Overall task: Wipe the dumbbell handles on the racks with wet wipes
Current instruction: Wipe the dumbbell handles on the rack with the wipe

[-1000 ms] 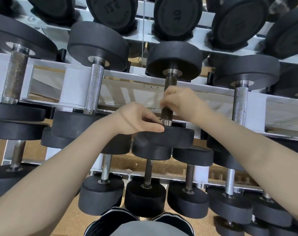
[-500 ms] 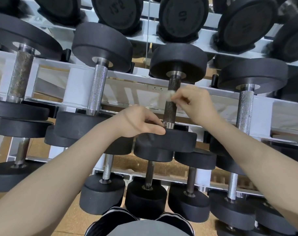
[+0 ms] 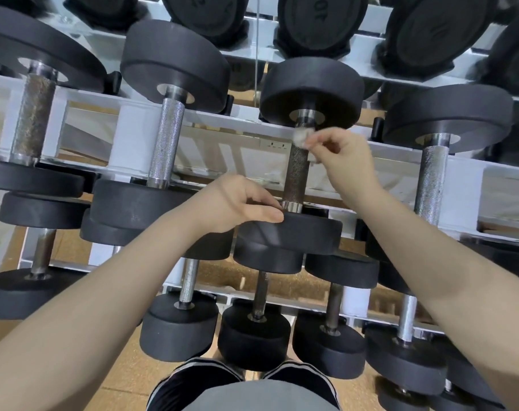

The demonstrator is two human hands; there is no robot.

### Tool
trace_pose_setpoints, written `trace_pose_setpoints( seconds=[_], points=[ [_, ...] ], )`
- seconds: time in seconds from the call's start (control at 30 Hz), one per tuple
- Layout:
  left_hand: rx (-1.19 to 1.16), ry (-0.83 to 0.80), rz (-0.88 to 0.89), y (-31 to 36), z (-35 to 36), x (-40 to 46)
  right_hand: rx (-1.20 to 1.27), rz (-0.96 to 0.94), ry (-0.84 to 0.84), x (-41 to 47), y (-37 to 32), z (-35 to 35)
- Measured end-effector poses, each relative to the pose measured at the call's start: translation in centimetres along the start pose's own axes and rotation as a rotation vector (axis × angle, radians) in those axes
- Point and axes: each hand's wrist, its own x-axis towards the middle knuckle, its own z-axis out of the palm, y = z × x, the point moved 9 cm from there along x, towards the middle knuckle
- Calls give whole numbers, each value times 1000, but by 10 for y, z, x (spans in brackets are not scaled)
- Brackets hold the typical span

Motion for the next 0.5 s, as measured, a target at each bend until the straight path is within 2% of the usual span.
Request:
trace_pose_setpoints(
  seconds=[0.1,0.13,0.17,0.27,0.33,0.4,0.5],
  points=[
    [-16,35,7,-1,-1,0,-183,37,-404,-36,9,22],
    [-18,38,7,-1,-1,0,-229,62,-481,-47,13,26],
    [-21,37,2,-2,-1,0,-206,79,-466,-49,13,24],
    [-25,46,-9,-4,-1,-1,168,185,-54,-18,15,-8],
    [-25,68,10,-3,0,-2,325,288,117,8,29,-13],
    [-31,92,38,-2,0,-2,531,413,120,21,46,3],
    [-58,129,69,-3,-2,-4,731,484,-71,5,54,27]
  ],
)
